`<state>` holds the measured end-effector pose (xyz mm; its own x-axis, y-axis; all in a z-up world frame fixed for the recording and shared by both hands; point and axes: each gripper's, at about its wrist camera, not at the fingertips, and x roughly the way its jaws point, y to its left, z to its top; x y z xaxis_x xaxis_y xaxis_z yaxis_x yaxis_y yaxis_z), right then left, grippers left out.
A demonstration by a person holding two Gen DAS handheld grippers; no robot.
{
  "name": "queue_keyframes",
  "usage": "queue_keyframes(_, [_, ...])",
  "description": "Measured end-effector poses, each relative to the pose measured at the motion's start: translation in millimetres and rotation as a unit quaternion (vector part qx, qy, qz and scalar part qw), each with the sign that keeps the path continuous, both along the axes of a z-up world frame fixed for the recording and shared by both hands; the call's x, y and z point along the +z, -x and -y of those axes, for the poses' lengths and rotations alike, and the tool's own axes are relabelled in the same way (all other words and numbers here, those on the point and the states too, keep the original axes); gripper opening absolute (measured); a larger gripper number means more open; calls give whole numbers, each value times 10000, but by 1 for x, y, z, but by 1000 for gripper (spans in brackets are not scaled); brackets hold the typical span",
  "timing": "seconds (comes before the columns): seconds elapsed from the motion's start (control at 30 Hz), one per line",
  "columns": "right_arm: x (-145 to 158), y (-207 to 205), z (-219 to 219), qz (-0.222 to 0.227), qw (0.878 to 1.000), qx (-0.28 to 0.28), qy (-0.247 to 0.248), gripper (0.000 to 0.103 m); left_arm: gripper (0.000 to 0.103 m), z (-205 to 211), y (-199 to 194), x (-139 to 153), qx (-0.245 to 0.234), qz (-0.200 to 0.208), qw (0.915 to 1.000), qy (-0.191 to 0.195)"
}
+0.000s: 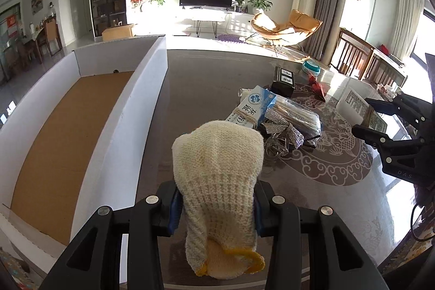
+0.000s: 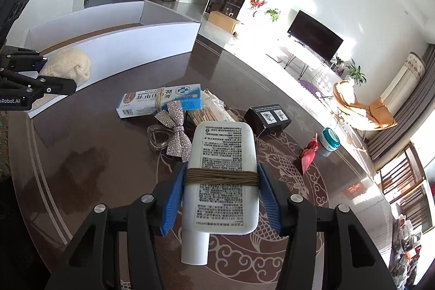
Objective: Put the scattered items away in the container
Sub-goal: 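Carry the glove and lotion bottle with both grippers over the cardboard box, then open both grippers to drop the glove and bottle into the box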
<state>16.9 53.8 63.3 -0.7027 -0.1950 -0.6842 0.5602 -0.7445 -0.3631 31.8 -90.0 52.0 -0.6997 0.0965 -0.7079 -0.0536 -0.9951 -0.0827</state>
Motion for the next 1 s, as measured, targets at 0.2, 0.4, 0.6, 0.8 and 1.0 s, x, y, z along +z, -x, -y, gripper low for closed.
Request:
queue_keyframes(0.2, [24,13,57,260,9976,625,140,54,41,64,-7,22,424,-26,9983,-402])
queue_keyframes(0.4, [64,36,164,957,9747,1745,1015,54,41,163,-12,32,1417,55,9896,-243])
queue_keyframes(0.6, [61,57,284,1614,9451,2479,1392,54,41,234,-2,12,2124,481,9759,-164])
queue_keyframes(0.8, [1,57,356,2020,9384,2658,896,54,41,250,12,-12,2217,763,9721,-97])
queue_keyframes(1.0, [-35,40,363,1823,9418,2803,352,71,61,248,19,-21,2411,821,9670,6])
